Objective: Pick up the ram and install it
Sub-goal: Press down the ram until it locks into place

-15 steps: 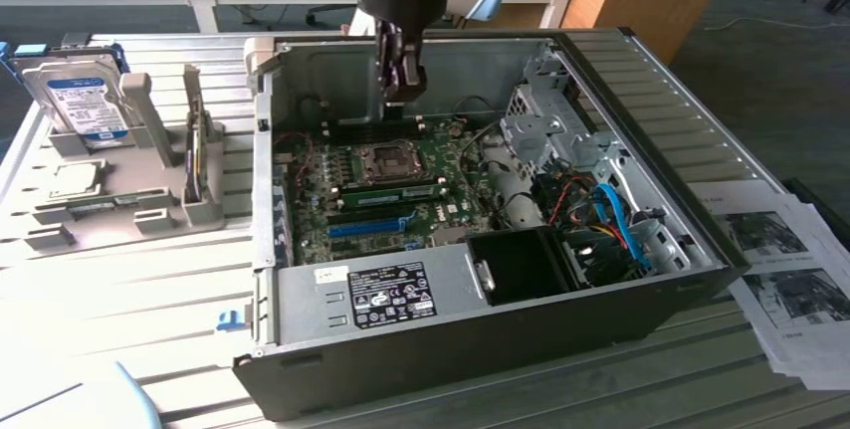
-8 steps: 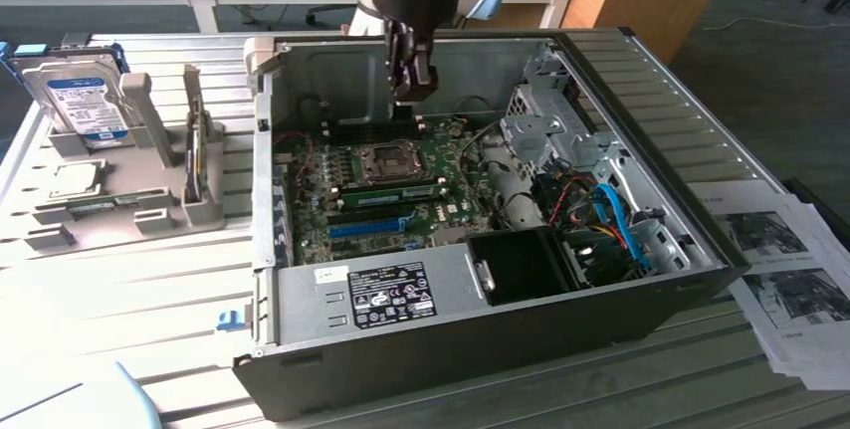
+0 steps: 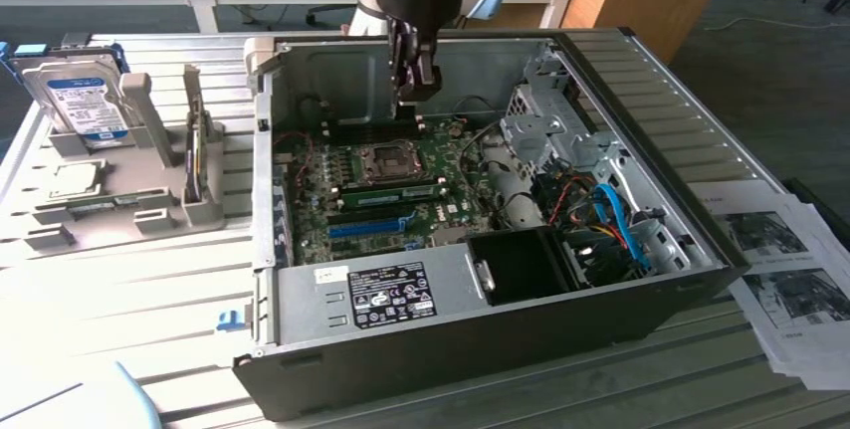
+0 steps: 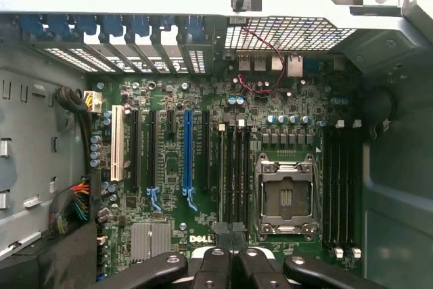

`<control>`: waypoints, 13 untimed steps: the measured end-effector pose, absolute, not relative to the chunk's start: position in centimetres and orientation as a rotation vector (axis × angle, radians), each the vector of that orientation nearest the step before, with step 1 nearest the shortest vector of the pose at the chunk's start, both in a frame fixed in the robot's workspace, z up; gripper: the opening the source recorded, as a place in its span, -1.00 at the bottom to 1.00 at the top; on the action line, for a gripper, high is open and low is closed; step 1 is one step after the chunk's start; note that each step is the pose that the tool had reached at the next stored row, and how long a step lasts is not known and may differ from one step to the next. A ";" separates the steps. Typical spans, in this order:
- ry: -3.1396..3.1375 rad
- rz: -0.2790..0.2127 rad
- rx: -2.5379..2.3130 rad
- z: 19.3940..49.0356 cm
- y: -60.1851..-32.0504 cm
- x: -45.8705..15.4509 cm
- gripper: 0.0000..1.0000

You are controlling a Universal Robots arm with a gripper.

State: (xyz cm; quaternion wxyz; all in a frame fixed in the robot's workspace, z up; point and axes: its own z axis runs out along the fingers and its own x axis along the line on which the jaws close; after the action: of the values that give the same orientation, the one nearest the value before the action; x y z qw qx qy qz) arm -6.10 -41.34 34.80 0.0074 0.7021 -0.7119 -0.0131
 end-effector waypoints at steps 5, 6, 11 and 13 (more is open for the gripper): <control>-2.226 -0.041 2.195 34.8 -41.3 -6.1 -0.81; -2.226 -0.041 2.195 34.8 -41.3 -6.1 -0.81; -2.230 -0.041 2.191 34.8 -41.3 -6.1 -0.81; -2.244 -0.041 2.178 34.8 -41.3 -6.1 -0.81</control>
State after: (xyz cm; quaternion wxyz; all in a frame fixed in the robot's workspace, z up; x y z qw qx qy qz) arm -6.10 -41.33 34.80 0.0073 0.6964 -0.7175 -0.0132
